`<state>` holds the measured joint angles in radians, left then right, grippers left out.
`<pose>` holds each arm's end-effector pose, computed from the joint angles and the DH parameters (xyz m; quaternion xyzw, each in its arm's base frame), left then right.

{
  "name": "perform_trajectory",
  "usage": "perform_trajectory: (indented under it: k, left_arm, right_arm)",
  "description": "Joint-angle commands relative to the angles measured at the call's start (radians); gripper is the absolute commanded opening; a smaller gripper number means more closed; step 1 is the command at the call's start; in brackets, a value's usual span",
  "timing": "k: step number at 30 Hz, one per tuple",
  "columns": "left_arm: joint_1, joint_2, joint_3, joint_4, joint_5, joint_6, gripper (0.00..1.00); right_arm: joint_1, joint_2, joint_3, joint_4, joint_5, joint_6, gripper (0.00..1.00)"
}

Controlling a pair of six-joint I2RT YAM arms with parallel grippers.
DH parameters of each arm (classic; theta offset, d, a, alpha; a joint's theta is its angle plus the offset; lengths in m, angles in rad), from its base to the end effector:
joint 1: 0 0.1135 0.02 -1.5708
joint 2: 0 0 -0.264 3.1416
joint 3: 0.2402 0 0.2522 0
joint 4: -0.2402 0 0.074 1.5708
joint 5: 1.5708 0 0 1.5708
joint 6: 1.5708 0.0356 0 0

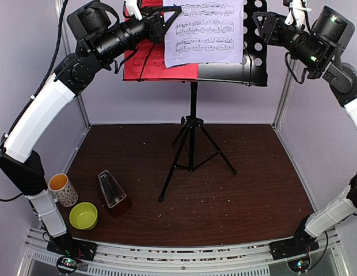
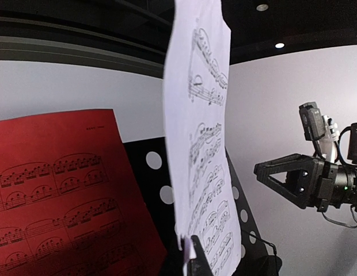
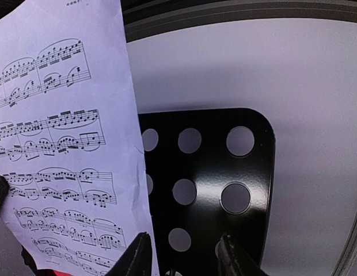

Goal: Set up the instrument practice props

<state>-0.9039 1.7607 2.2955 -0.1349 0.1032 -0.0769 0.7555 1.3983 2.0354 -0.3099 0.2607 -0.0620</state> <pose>0.2141 -0.2779 0.5918 0.2611 0.4881 -0.4172 0.7208 0.1799 0.1569 0.6024 -0.1326 0.5720 0.2027 0.7837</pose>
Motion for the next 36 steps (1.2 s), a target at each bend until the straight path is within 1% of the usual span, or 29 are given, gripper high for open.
perform_trajectory:
  k: [1,8,12,16,21,26,28,32,36]
  left_arm:
    - [0.017,-0.009,-0.004,0.026,-0.042,0.008,0.0]
    - [0.034,-0.005,0.006,0.014,-0.014,0.019,0.0]
    - [0.034,0.0,0.003,0.008,-0.002,0.018,0.0]
    - [0.034,0.004,0.002,0.007,-0.001,0.022,0.0]
    - [0.034,0.011,0.004,0.008,-0.009,0.033,0.0]
    - [0.033,0.013,0.004,0.0,-0.013,0.041,0.0]
    - [0.034,0.011,0.003,-0.001,-0.015,0.044,0.0]
    - [0.034,0.005,-0.003,-0.002,-0.023,0.05,0.0]
    - [0.034,-0.012,-0.022,0.0,-0.071,0.068,0.0]
  right_arm:
    - [-0.013,-0.056,-0.041,-0.055,0.042,0.06,0.41]
    - [-0.022,-0.059,-0.049,-0.213,-0.029,0.211,0.39]
    - [-0.022,-0.045,-0.041,-0.279,-0.088,0.271,0.36]
    - [-0.022,-0.039,-0.053,-0.299,-0.128,0.301,0.35]
    - [-0.022,-0.047,-0.115,-0.264,-0.152,0.332,0.34]
    - [-0.022,-0.028,-0.12,-0.258,-0.161,0.337,0.32]
    - [-0.022,-0.02,-0.117,-0.255,-0.16,0.338,0.28]
    - [-0.022,-0.029,-0.133,-0.231,-0.151,0.344,0.15]
    - [-0.022,-0.062,-0.185,-0.178,-0.15,0.346,0.06]
